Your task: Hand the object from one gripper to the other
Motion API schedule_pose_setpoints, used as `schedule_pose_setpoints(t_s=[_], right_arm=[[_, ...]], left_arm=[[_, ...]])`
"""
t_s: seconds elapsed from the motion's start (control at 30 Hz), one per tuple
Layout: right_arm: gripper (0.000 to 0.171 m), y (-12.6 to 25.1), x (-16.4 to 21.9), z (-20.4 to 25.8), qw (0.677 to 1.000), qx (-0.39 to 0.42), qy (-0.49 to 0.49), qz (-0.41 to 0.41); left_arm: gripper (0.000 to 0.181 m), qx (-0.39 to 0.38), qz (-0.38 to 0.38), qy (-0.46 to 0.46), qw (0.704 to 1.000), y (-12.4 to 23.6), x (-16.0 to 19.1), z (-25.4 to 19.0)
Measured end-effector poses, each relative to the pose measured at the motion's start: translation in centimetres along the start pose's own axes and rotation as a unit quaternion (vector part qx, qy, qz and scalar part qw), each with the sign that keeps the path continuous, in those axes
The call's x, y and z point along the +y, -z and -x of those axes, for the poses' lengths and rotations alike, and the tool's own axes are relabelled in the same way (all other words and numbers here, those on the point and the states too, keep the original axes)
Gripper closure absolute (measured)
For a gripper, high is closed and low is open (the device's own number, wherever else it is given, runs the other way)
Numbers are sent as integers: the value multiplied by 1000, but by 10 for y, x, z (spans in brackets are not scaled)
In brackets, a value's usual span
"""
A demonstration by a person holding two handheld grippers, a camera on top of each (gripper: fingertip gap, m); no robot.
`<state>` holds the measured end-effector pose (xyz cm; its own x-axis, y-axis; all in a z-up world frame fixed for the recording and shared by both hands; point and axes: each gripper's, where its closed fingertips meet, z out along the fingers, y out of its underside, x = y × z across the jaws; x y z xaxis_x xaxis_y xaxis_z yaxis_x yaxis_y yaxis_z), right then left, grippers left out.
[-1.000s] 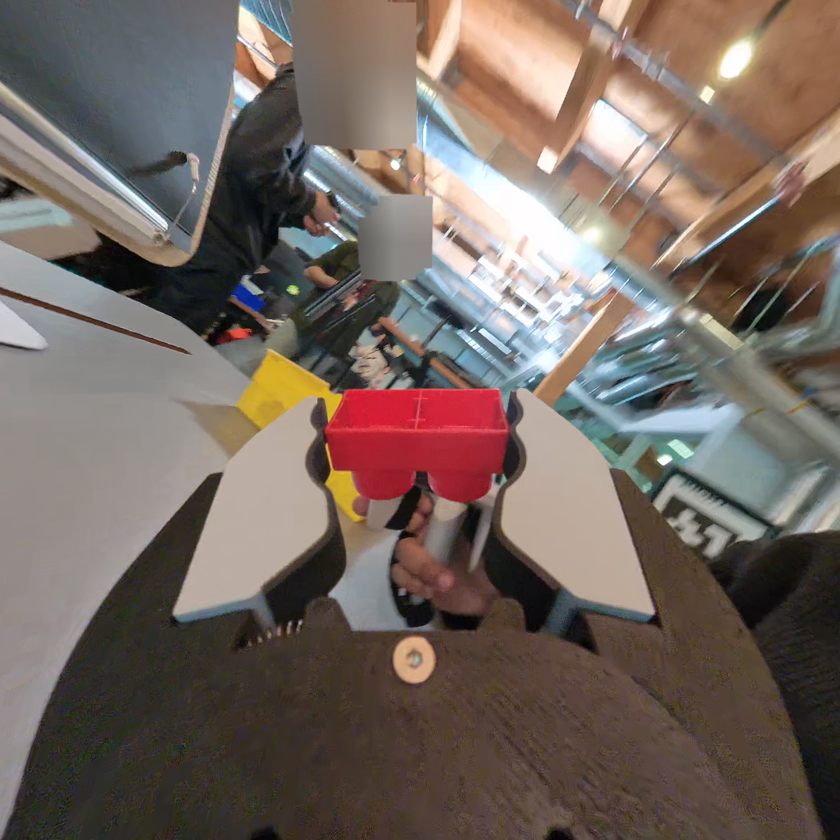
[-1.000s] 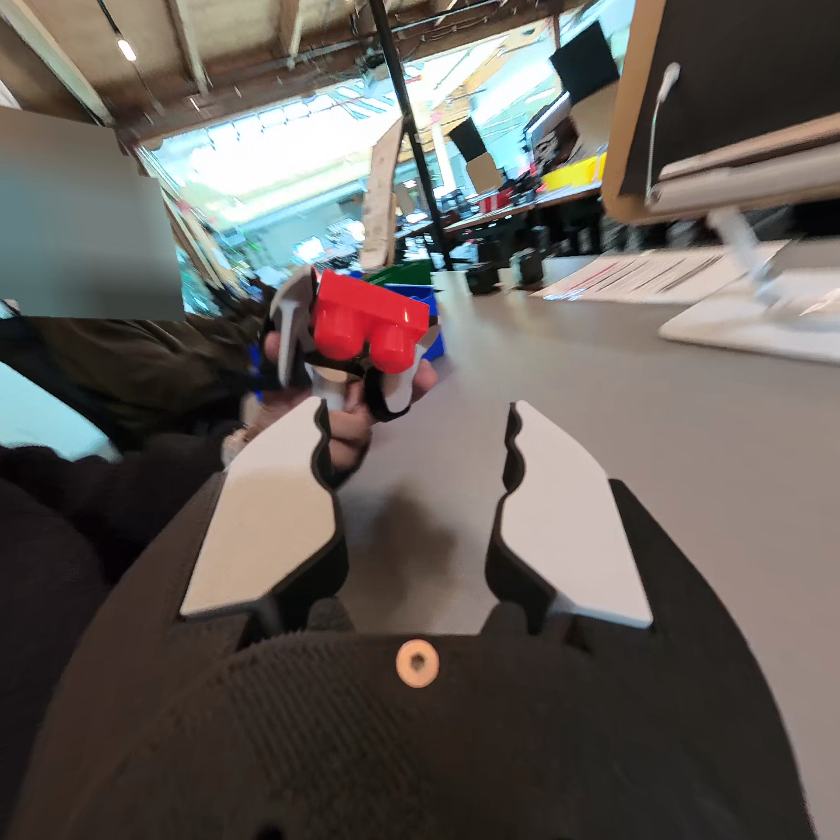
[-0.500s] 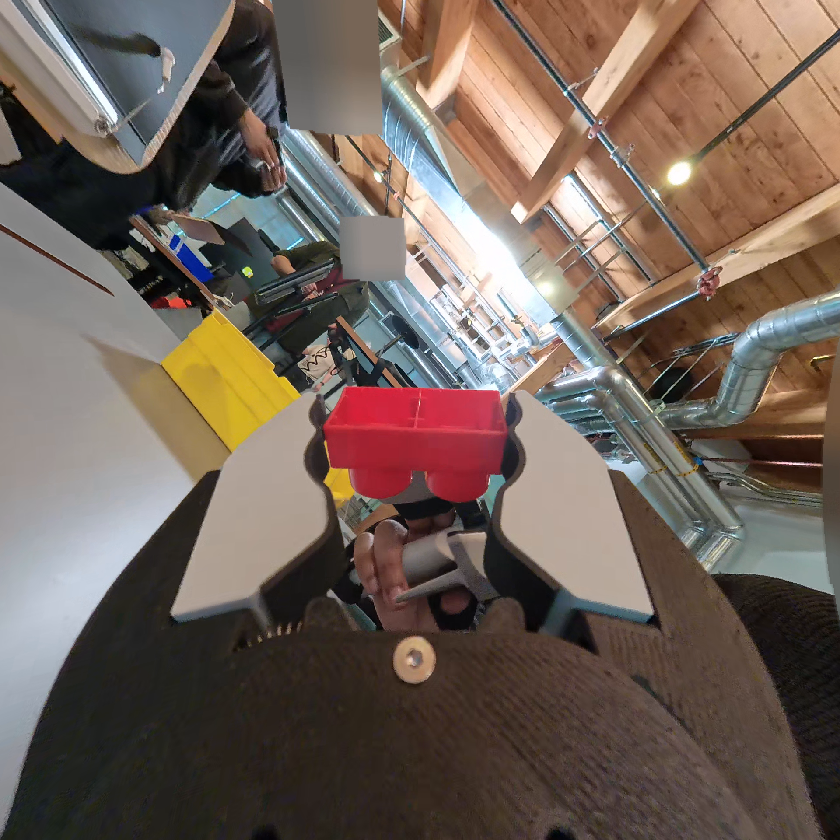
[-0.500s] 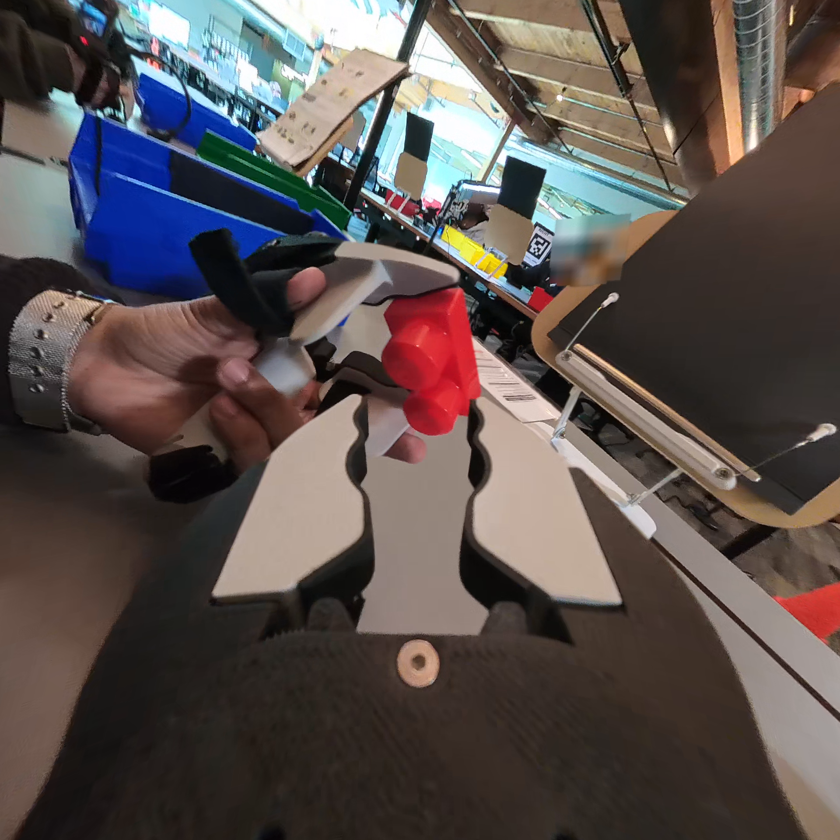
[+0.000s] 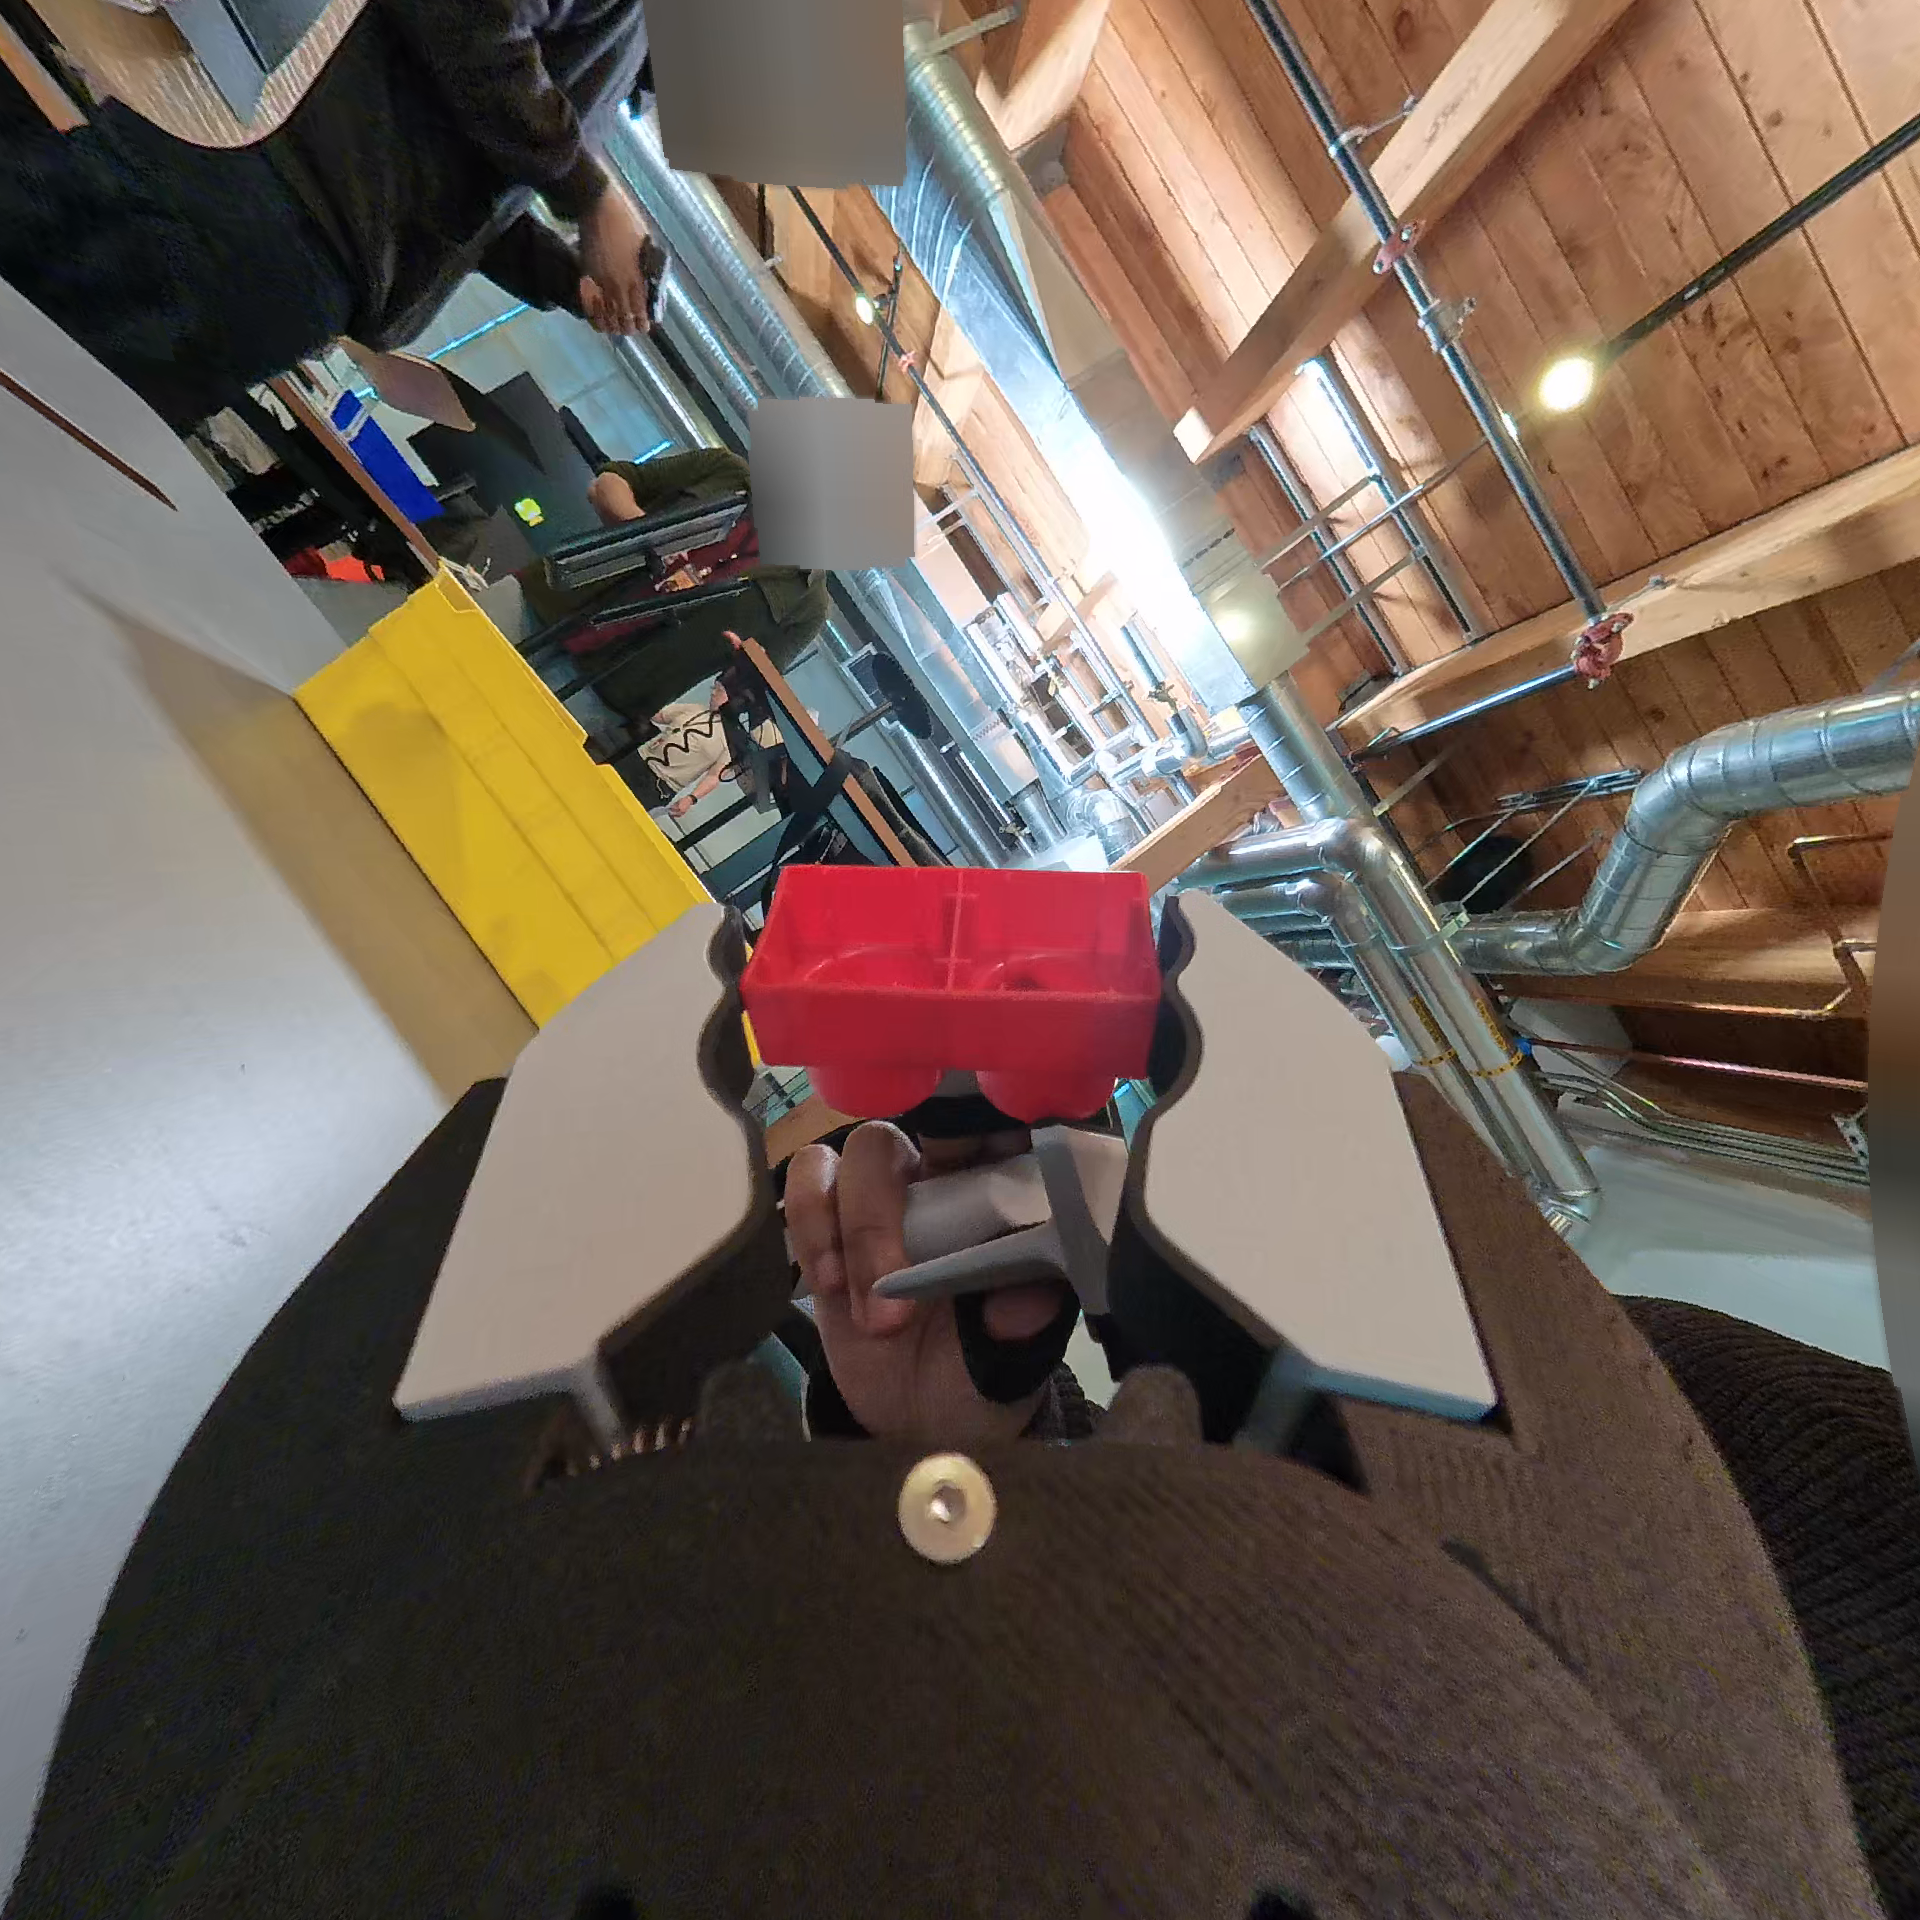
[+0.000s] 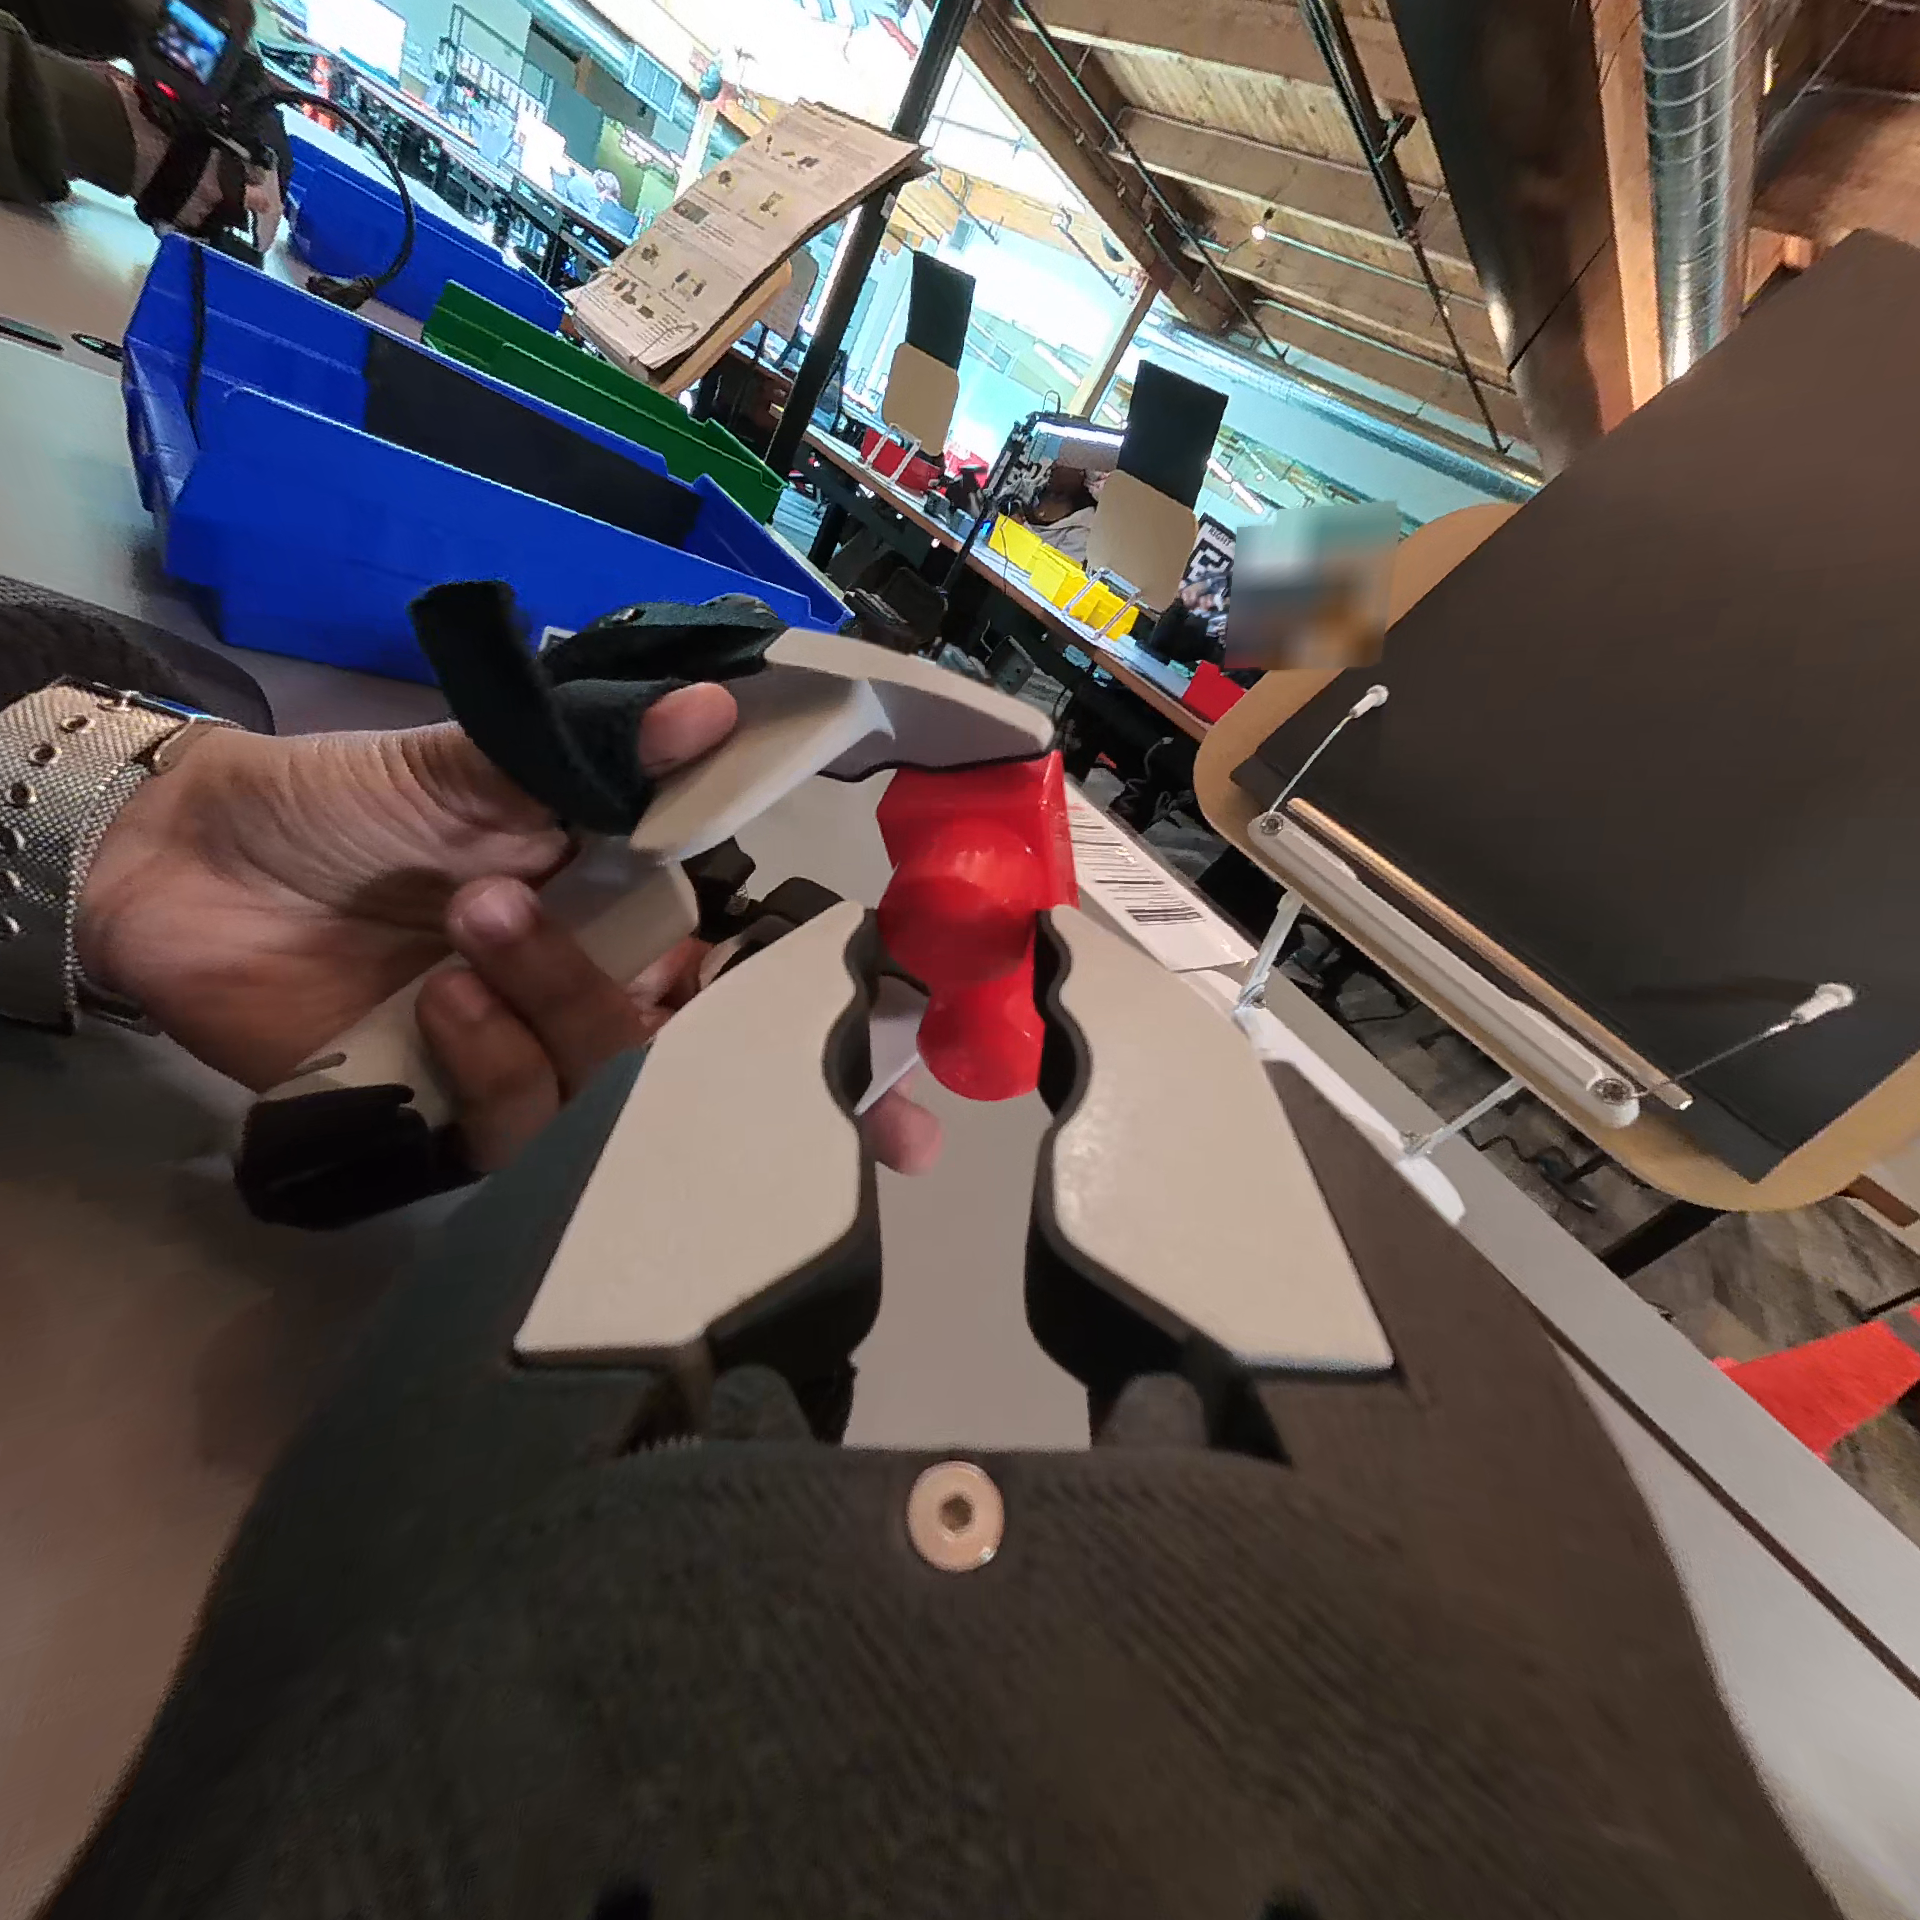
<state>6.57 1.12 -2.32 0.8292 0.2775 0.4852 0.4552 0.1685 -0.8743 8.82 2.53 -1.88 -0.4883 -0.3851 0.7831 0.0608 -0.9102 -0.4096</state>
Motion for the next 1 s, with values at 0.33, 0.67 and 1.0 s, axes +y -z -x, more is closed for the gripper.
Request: schedule_pose_setpoints(t_s=[0.33,0.67,1.0], right_arm=[[143,5,5,-20,994,1,-107,4],[143,12,31,-50,910,-31,-413,5],[143,5,42,-40,849,-54,-525,8]], left_arm=[[81,-55,25,-73,995,4,-8,9],[90,-124,119,-328,929,6,-1,15],[107,-242,203,-536,783,11,19,49]])
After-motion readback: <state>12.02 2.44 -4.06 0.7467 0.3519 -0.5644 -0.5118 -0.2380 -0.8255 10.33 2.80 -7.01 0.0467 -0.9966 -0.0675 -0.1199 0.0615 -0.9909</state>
